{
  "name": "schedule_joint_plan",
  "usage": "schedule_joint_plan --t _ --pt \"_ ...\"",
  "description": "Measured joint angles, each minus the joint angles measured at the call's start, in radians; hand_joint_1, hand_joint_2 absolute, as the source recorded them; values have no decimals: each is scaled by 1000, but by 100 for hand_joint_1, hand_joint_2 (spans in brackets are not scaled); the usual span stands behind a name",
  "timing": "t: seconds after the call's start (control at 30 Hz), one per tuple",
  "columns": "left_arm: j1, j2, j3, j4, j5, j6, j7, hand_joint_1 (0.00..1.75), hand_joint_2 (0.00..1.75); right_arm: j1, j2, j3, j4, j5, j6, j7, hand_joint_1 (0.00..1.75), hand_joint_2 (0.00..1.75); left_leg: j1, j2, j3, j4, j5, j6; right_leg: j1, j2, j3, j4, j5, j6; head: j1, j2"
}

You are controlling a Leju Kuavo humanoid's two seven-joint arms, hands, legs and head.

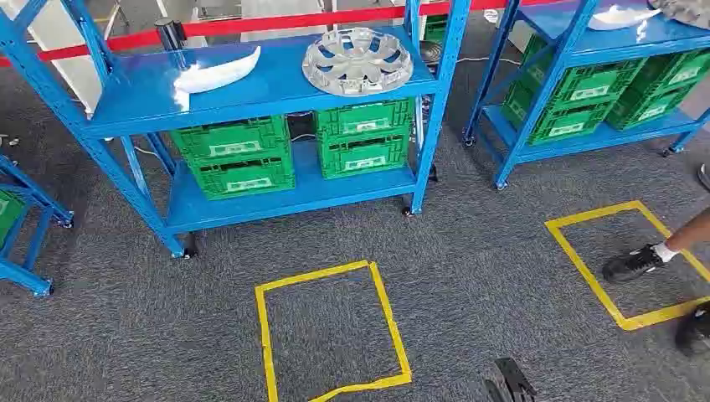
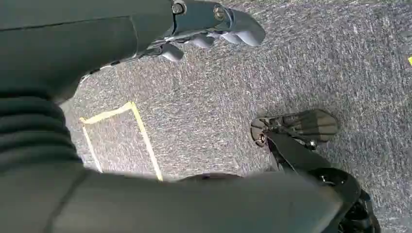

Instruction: Take the parts from the cabinet and place them on the table.

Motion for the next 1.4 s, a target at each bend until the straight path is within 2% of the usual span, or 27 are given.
schedule_joint_plan --t 0.13,0.27,0.5,0.6,0.83,1.03,1.23,1.4 --pt "-18 -2 29 21 -55 -1 -16 0 0 -21 -14 -134 19 65 0 -28 0 0 0 0 0 0 0 0 0 0 0 0 0 0 0 0" --pt "-31 -2 58 39 -100 5 -38 0 0 -73 -80 -202 22 141 -11 -91 0 0 -1 -1 -3 0 0 0 -1 0 0 0 1 1 0 0" --pt "-52 -1 104 58 -142 27 -76 0 0 -254 -204 -227 22 277 -49 -159 0 0 -2 -2 -3 1 4 4 -3 -2 1 0 4 6 0 0" --pt "-55 -1 121 64 -143 32 -85 0 0 -348 -233 -221 22 325 -75 -177 0 0 -2 -3 -3 1 5 3 -2 -1 0 0 6 6 0 0" --pt "-64 -8 135 73 -146 35 -88 0 0 -580 -263 -137 19 423 -93 -140 0 0 -2 -6 -3 1 9 3 -2 -4 -1 1 8 7 0 0" --pt "-72 -15 136 77 -162 35 -77 0 0 -749 -262 -26 19 502 -90 -104 0 0 -2 -9 -4 1 11 3 -2 -6 0 1 8 7 0 0" --pt "-82 -21 136 82 -176 37 -57 0 0 -911 -230 122 17 589 -80 -75 0 0 -2 -9 -4 1 12 2 -2 -7 -1 2 9 6 0 0" --pt "-85 -26 136 83 -187 37 -38 0 0 -987 -183 265 3 659 -64 -62 0 0 -2 -11 -2 1 13 2 -2 -8 -1 2 9 6 0 0"
